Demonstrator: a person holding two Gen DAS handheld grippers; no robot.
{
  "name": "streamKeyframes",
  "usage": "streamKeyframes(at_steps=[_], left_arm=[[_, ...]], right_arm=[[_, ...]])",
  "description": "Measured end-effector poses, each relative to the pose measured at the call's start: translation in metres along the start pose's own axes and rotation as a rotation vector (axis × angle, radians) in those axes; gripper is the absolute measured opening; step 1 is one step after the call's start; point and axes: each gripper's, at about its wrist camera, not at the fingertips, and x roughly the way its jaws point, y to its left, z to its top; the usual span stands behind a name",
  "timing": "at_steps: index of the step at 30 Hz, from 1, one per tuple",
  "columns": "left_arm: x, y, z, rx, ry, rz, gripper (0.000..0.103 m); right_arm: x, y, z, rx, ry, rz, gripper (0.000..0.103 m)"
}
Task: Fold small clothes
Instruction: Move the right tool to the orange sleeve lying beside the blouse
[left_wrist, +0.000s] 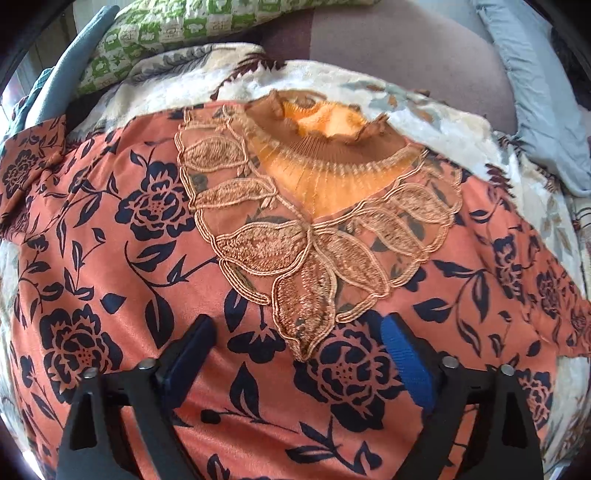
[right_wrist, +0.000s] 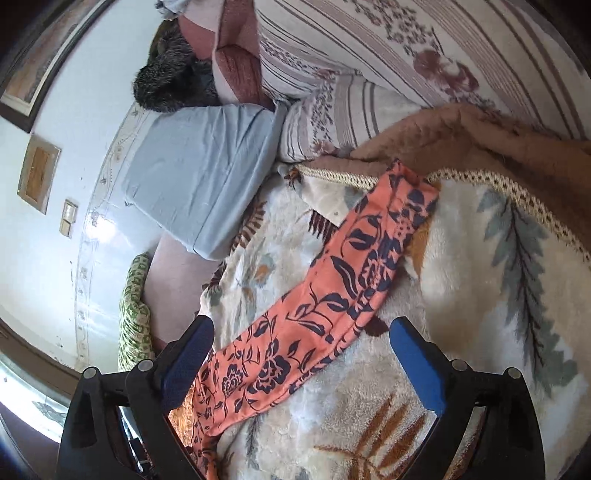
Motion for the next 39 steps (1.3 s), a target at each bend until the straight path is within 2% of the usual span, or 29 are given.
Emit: streamKeyframes(at_steps=[2,4,6,7,9,11,13,14,16,17,19,25,28,30,32,35,37,39], left_arm=[[-0.021,-0.008,0.001,0.052,-0.050,-0.008,0.082],[-0.036,-0.023,0.000,0.149,-0.106,0.045,0.086],[-0.036,-0.034,-0.001,0.229,-0.108,0.116,0.090],[-0.031,-0.037,-0.003,0.267,-0.092,0.141,0.090],[-0.009,-0.044,-0.009,0.339,0.004,0.174,0.090],[0.018,-0.046,-0.017,0.361,0.138,0.140,0.091],[0.019,-0.040,-0.013,0.312,0.127,0.120,0.098],[0.022,-0.035,-0.010,0.278,0.148,0.112,0.103],[0.027,-0.027,-0.010,0.218,0.177,0.076,0.103],[0.026,-0.027,-0.010,0.219,0.178,0.075,0.103],[0.029,-0.033,-0.008,0.245,0.200,0.097,0.103],[0.026,-0.031,-0.009,0.143,0.205,0.142,0.103],[0.023,-0.033,-0.014,0.141,0.215,0.142,0.103],[0.020,-0.028,-0.017,0.152,0.230,0.116,0.103],[0.018,-0.015,-0.016,0.106,0.252,0.085,0.102],[0.013,-0.016,-0.020,0.102,0.239,0.106,0.102],[0.005,-0.021,-0.022,0.094,0.220,0.109,0.097],[-0.015,-0.032,-0.022,0.099,0.160,0.109,0.079]], right_arm=[[0.009,-0.011,0.002,0.049,-0.002,-0.001,0.093],[0.017,-0.014,0.005,0.066,-0.020,-0.024,0.093],[0.020,-0.014,0.007,0.061,-0.039,-0.040,0.093],[0.021,-0.012,0.007,0.054,-0.045,-0.043,0.093],[0.022,-0.012,0.009,0.047,-0.049,-0.045,0.093],[0.021,-0.015,0.009,0.053,-0.043,-0.040,0.093],[0.019,-0.016,0.010,0.053,-0.043,-0.033,0.093],[0.019,-0.017,0.010,0.053,-0.043,-0.030,0.093],[0.019,-0.018,0.010,0.054,-0.044,-0.032,0.093],[0.019,-0.018,0.010,0.058,-0.049,-0.031,0.093],[0.017,-0.018,0.010,0.068,-0.063,-0.020,0.094],[0.013,-0.023,0.010,0.120,-0.111,0.003,0.094],[0.008,-0.029,0.013,0.169,-0.136,0.056,0.093],[0.007,-0.030,0.014,0.170,-0.138,0.074,0.090],[0.007,-0.029,0.014,0.157,-0.133,0.081,0.086],[0.009,-0.030,0.014,0.163,-0.138,0.068,0.083],[0.009,-0.032,0.015,0.185,-0.135,0.052,0.081],[0.008,-0.033,0.015,0.190,-0.130,0.033,0.077]])
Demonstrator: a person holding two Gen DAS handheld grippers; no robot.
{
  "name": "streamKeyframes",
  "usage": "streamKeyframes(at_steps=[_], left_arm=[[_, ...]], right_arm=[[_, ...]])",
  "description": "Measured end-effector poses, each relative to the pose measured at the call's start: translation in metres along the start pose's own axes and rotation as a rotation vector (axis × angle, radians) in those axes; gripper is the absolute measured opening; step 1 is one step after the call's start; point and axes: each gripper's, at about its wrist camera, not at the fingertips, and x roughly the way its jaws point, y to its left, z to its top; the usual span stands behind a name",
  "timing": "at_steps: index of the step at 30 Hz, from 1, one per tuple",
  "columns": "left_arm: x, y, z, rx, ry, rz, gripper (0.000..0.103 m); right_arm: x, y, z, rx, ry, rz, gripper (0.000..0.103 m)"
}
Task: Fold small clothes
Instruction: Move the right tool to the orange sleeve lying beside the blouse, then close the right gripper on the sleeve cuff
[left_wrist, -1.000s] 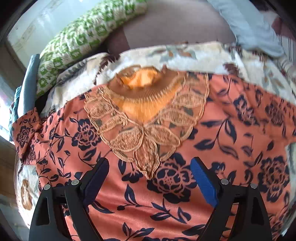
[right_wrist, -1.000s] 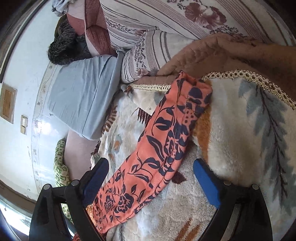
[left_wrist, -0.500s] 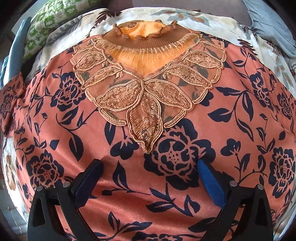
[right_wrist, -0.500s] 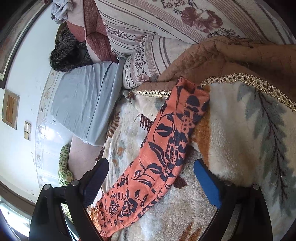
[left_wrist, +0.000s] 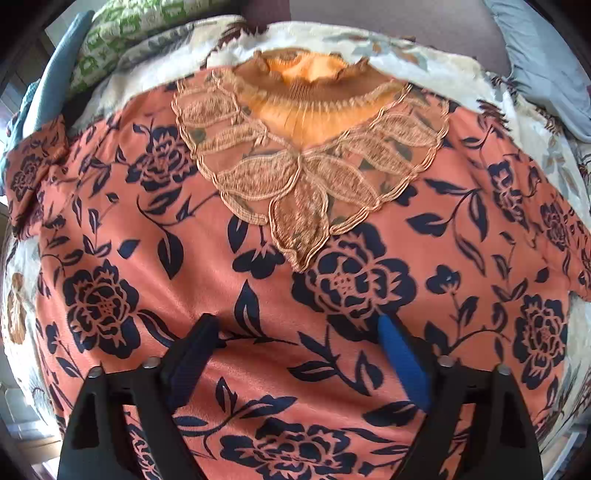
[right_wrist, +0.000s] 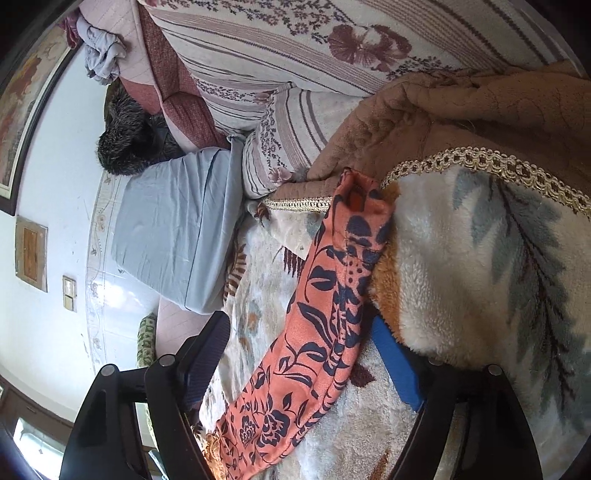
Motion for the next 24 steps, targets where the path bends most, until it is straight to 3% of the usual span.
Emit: streamKeyframes(at_steps=[2,7,9,11,12,14,19,22,24], left_arm=[[-0.025,-0.017,0.006,0.021,-0.074,0.008,0.081],[-0.079,-0.083,0.036,0.100,-0.168,-0.142,0.081],[-0.091,-0.125,0.055,0.173,-0.181,-0.219,0.081],[-0.094,-0.173,0.073,0.277,-0.184,-0.281,0.081],[-0.094,-0.199,0.082,0.322,-0.189,-0.302,0.081],[-0.096,-0.255,0.091,0.437,-0.176,-0.371,0.081],[-0.075,-0.391,0.093,0.692,0.024,-0.507,0.080],[-0.066,-0.436,0.089,0.752,0.047,-0.508,0.079],[-0.061,-0.445,0.092,0.745,0.048,-0.509,0.079]], right_arm=[[0.000,-0.002,0.001,0.000,-0.003,-0.032,0.071],[0.012,-0.005,0.005,0.024,-0.052,-0.094,0.071],[0.010,-0.006,0.005,0.022,-0.066,-0.060,0.065],[0.007,-0.012,0.005,0.024,-0.054,-0.004,0.013],[0.006,-0.016,0.005,0.024,-0.049,-0.008,0.007],[0.004,-0.030,0.006,0.045,-0.029,0.004,0.007],[-0.002,-0.043,0.008,0.046,-0.012,0.095,0.008],[-0.002,-0.042,0.007,0.044,-0.021,0.105,0.011],[0.000,-0.041,0.007,0.064,-0.035,0.104,0.015]])
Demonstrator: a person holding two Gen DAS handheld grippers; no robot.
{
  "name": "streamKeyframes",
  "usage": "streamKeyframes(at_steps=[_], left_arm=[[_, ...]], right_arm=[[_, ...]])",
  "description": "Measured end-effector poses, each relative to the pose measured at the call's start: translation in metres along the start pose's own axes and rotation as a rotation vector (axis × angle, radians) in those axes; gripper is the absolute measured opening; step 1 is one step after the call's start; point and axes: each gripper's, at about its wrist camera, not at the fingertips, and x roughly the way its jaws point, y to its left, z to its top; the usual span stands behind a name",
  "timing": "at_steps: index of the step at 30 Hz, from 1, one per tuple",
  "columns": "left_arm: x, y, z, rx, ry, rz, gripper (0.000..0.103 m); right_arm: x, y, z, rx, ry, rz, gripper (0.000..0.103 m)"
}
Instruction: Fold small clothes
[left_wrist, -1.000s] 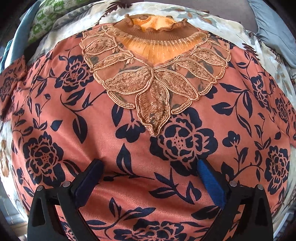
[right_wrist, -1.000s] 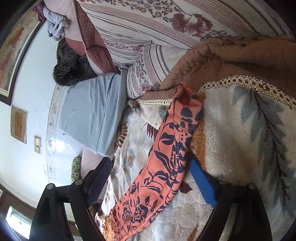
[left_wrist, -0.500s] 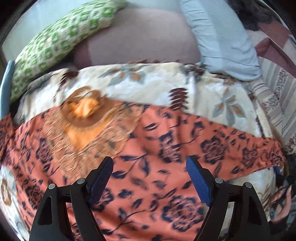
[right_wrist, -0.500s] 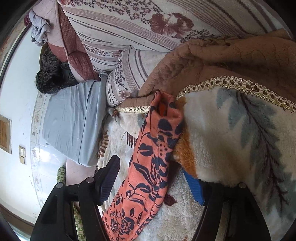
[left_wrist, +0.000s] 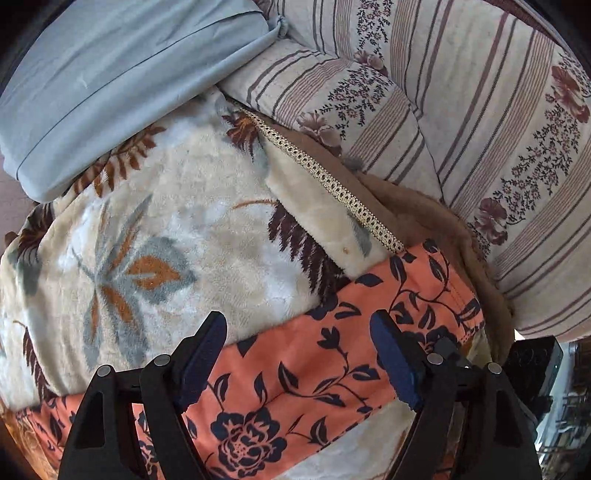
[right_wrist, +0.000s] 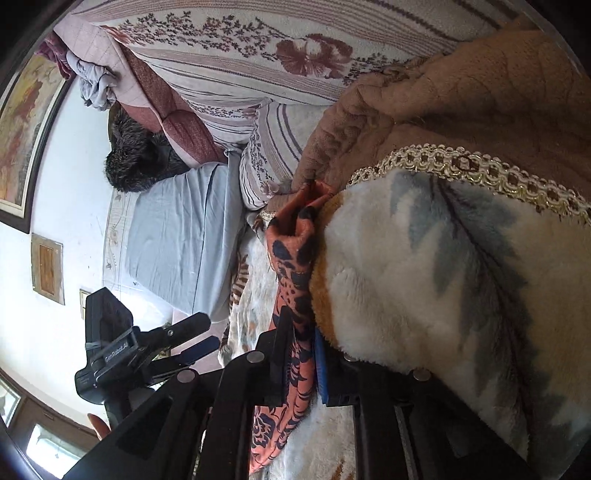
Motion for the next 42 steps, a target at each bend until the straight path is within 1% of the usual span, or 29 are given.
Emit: streamKeyframes(at_steps=[2,4,5,6,7,8,10,12,14,16,18,21,24,28,30,33,34,36,37,38,39,40,41,42], left_arm=[[0.001,0.012,-0.005,-0.036,-0.005,-0.005,0.079],[-0.010,0.030,-0.018,-0.069,-0.016,0.029,0.079],[-0.012,0.041,-0.028,-0.089,-0.027,0.043,0.079],[-0.023,0.054,-0.039,-0.111,-0.041,0.056,0.079],[-0.038,0.068,-0.053,-0.137,-0.053,0.075,0.079],[-0.055,0.084,-0.071,-0.167,-0.063,0.095,0.079],[-0.092,0.119,-0.113,-0.236,-0.094,0.134,0.080],[-0.136,0.160,-0.166,-0.328,-0.133,0.189,0.080],[-0.181,0.199,-0.226,-0.430,-0.177,0.238,0.080],[-0.230,0.234,-0.287,-0.526,-0.227,0.299,0.080],[-0.277,0.262,-0.348,-0.619,-0.285,0.354,0.080],[-0.329,0.293,-0.433,-0.734,-0.351,0.409,0.081],[-0.357,0.308,-0.509,-0.809,-0.396,0.424,0.081],[-0.377,0.325,-0.585,-0.876,-0.415,0.396,0.081],[-0.385,0.333,-0.612,-0.907,-0.433,0.380,0.081],[-0.390,0.345,-0.643,-0.940,-0.460,0.355,0.081],[-0.391,0.348,-0.651,-0.951,-0.460,0.355,0.081],[-0.388,0.352,-0.659,-0.956,-0.449,0.354,0.081],[-0.386,0.353,-0.661,-0.954,-0.443,0.354,0.081],[-0.383,0.354,-0.661,-0.951,-0.438,0.355,0.081],[-0.383,0.354,-0.662,-0.947,-0.439,0.355,0.081],[-0.383,0.354,-0.662,-0.945,-0.447,0.352,0.081],[-0.382,0.355,-0.661,-0.943,-0.456,0.344,0.081],[-0.379,0.358,-0.658,-0.946,-0.462,0.331,0.081]], right_arm=[[0.005,0.006,-0.002,-0.017,-0.025,-0.022,0.021],[0.014,0.014,-0.004,-0.059,-0.035,-0.074,0.021],[0.018,0.019,-0.005,-0.086,-0.042,-0.090,0.018],[0.019,0.022,-0.005,-0.103,-0.045,-0.088,0.017],[0.019,0.023,-0.006,-0.108,-0.047,-0.078,0.008],[0.017,0.027,-0.007,-0.113,-0.052,-0.062,0.005],[0.015,0.046,-0.011,-0.169,-0.050,-0.033,0.005],[0.016,0.077,-0.023,-0.267,-0.027,-0.011,0.005],[0.021,0.114,-0.043,-0.369,0.011,0.028,0.005],[0.029,0.153,-0.072,-0.459,0.057,0.064,0.005],[0.041,0.190,-0.105,-0.521,0.107,0.104,0.005],[0.063,0.243,-0.166,-0.603,0.192,0.167,0.005],[0.087,0.287,-0.247,-0.674,0.298,0.223,0.005],[0.121,0.326,-0.376,-0.771,0.475,0.251,0.005],[0.137,0.335,-0.445,-0.815,0.573,0.258,0.005],[0.152,0.332,-0.544,-0.911,0.701,0.232,0.005],[0.155,0.328,-0.577,-0.959,0.749,0.212,0.008],[0.165,0.313,-0.637,-1.077,0.835,0.094,0.013],[0.166,0.304,-0.659,-1.147,0.876,0.038,0.019],[0.164,0.297,-0.673,-1.213,0.885,0.000,0.020],[0.157,0.292,-0.678,-1.259,0.887,-0.008,0.020],[0.151,0.288,-0.674,-1.272,0.898,0.006,0.021],[0.142,0.287,-0.663,-1.254,0.906,0.031,0.023],[0.132,0.286,-0.645,-1.216,0.903,0.055,0.025]])
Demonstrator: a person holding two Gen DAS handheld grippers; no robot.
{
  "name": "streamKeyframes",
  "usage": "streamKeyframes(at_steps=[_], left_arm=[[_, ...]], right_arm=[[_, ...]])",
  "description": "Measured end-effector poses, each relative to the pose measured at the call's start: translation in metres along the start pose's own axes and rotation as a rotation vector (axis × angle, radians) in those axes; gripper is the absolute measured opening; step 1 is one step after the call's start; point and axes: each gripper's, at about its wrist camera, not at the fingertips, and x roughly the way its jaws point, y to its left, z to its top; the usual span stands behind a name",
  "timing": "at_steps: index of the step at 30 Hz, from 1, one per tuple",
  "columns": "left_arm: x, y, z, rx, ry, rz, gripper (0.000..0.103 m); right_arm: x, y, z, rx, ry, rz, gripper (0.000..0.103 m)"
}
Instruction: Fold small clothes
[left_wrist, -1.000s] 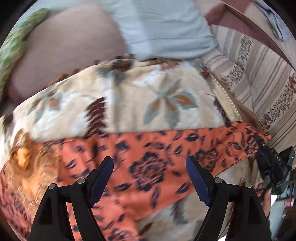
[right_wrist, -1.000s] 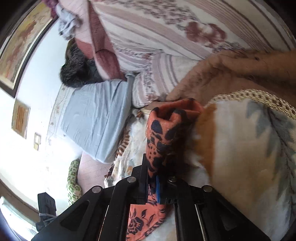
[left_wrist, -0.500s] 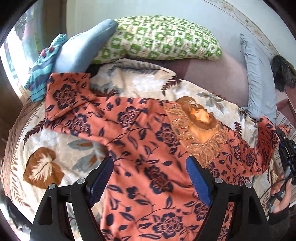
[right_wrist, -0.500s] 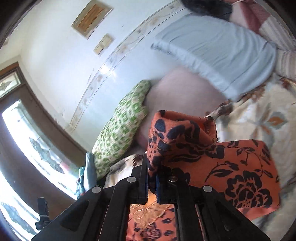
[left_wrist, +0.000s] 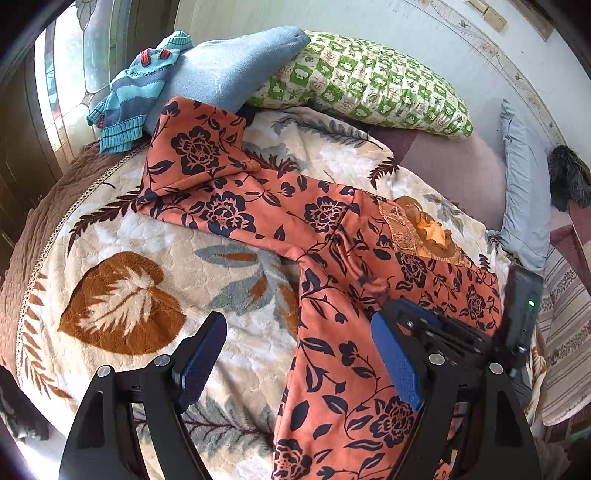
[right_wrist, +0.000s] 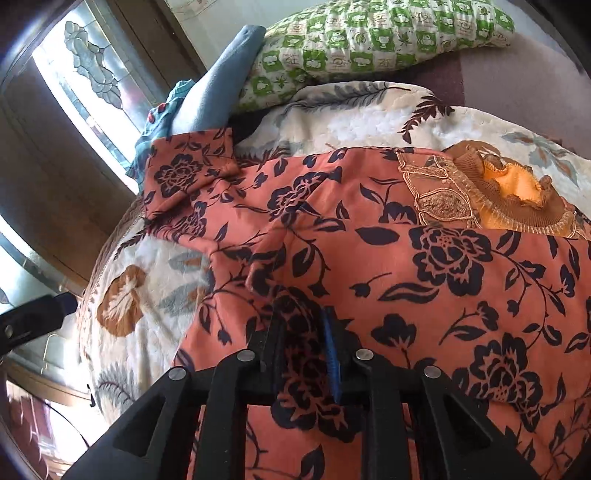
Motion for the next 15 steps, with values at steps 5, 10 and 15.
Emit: streamKeyframes(at_steps=[5,10,15], left_arm=[[0.049,-0.019,0.007,-0.049,0.067,-0.100,0.081],[0.111,-0.057,0.000,-0.052,0.214,-0.178,0.081],[0.161,-0.089,-0.008,-0.027,0.302,-0.171,0.081]], right_arm=[[-0.095,-0.099,-0.022,0.298,-0.164,0.007,0.043],[-0.145,-0.224,-0.087,0.745,-0.282,0.004,0.045],[-0.143,-0.281,-0.110,0.960,-0.381,0.148,0.045]])
